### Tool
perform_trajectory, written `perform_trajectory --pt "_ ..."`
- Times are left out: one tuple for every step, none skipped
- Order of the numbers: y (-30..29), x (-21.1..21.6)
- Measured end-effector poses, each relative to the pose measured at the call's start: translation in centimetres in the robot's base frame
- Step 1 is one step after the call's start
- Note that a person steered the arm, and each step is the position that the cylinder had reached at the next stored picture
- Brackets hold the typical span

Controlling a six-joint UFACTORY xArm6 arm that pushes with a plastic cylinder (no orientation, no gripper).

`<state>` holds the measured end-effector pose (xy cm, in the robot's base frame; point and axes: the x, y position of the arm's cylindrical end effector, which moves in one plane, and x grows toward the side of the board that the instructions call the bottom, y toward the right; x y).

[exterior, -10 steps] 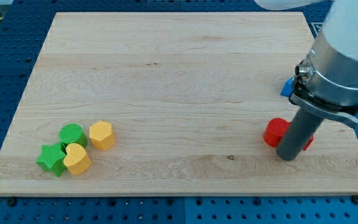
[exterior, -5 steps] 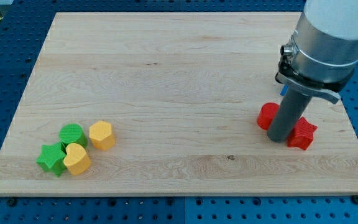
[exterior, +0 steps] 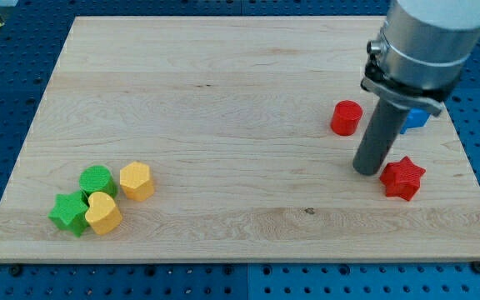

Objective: Push the red blocks to the either side of the blue triangle

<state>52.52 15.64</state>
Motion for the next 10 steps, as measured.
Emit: perform_trajectory --pt "1.6 2.5" --pt "7.9 3.4" --pt "11.1 3.8" --pt "11.0 4.1" --pt "11.0 4.1" --pt "11.0 3.6" --pt "11.0 2.1" --pt "11.0 0.6" --pt "11.0 -0.7" --pt "11.0 -1.8"
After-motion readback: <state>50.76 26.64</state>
